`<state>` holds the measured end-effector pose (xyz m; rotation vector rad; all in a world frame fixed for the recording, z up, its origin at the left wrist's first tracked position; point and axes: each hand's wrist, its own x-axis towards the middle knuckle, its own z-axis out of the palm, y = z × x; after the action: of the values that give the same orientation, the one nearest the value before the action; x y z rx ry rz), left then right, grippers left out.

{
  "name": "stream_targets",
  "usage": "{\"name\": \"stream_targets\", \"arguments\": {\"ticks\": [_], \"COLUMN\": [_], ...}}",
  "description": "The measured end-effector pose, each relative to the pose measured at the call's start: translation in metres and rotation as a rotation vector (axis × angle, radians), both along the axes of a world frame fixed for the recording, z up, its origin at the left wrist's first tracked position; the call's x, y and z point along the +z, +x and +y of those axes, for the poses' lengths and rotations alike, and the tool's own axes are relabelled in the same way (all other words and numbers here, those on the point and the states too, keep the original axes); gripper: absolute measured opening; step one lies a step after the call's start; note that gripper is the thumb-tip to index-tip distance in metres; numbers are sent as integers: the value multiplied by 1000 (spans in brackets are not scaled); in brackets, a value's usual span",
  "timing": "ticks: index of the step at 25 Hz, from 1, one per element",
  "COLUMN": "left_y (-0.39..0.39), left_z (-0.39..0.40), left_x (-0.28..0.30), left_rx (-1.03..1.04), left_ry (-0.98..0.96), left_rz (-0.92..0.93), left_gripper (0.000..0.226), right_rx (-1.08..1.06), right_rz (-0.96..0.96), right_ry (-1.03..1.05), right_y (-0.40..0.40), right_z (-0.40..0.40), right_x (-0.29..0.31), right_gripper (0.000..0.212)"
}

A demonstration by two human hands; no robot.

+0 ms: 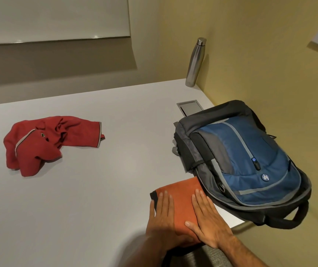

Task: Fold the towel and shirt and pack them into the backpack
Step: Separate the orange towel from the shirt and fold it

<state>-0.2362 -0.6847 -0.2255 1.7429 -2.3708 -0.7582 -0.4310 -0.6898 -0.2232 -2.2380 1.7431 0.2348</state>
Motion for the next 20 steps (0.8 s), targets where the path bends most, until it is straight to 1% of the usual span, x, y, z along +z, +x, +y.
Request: {"name": "stream_targets", "arguments": {"ticks": [3, 6, 8, 10, 11, 13, 15, 16, 18, 20], "left_y": [-6, -7, -2, 10, 20, 44, 76, 95, 136, 182], "left_z": [-4, -5, -5, -9, -12, -17, -25, -29, -38, -46], "left_x": [0, 0, 3, 7, 9, 18, 25, 27, 32, 34], "left_rx": [-12, 16, 6, -38, -43, -25, 38, 69, 164, 286], "left_ry": [54, 43, -1, 18, 32, -18, -90, -91, -94, -134], "left_rz": [-4, 24, 15, -9, -30, -89, -96, -93, -125, -108], "left_gripper": [123, 116, 109, 106, 104, 96, 89, 85, 77, 77], "right_rx": [-1, -3, -40, -59, -60, -40, -14, 1, 36, 46], "right_rz": [5, -22, -53, -80, -94, -91, -133, -153, -196, -253], "right_ry": [68, 73, 44, -6, -11, -49, -85, -105, -125, -126], "right_y": [-5, -3, 3, 10, 16, 33, 56, 71, 99, 128], "right_z": [-3, -4, -3, -5, -9, -19, -33, -42, -58, -74], "right_x": [7, 13, 10, 7, 9, 15, 22, 27, 36, 39], "right_gripper": [97, 103, 103, 97, 93, 87, 81, 80, 88, 100]}}
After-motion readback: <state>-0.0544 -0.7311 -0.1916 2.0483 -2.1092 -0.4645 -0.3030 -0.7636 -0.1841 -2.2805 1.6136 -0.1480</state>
